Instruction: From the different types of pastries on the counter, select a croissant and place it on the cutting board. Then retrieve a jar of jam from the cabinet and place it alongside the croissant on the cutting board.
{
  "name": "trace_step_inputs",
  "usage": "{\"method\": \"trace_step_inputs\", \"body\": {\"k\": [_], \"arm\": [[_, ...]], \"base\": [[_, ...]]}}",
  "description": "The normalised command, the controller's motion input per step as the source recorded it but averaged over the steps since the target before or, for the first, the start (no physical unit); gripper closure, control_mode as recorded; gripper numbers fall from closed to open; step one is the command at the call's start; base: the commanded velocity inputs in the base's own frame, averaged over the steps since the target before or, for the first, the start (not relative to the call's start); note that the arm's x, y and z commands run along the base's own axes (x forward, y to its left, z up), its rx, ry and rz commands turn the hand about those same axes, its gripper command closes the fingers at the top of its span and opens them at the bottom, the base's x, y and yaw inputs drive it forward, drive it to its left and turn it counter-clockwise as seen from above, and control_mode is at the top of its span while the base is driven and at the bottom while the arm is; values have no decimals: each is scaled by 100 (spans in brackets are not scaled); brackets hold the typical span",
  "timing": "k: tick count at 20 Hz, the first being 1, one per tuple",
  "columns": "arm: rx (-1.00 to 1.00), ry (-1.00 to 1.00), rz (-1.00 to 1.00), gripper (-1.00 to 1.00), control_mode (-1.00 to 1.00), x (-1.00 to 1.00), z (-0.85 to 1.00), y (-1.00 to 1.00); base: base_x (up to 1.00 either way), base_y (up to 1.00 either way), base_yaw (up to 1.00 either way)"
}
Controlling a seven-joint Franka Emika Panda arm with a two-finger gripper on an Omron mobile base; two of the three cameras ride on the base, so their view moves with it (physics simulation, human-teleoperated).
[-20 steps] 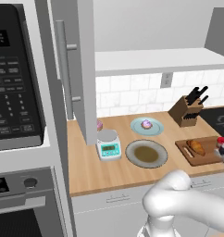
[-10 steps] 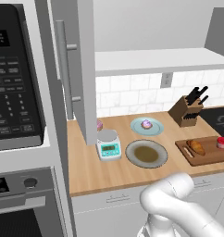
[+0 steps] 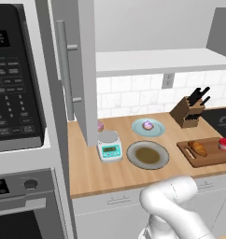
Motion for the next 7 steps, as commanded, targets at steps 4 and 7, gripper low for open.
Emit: {"method": "trace_step_inputs", "body": {"k": [4, 7], "arm": [[-2, -36, 2, -100, -100, -68, 100, -8], [-3, -35, 1, -100, -100, -67, 100, -7]], "base": [[0, 0, 0], [0, 0, 0]]}}
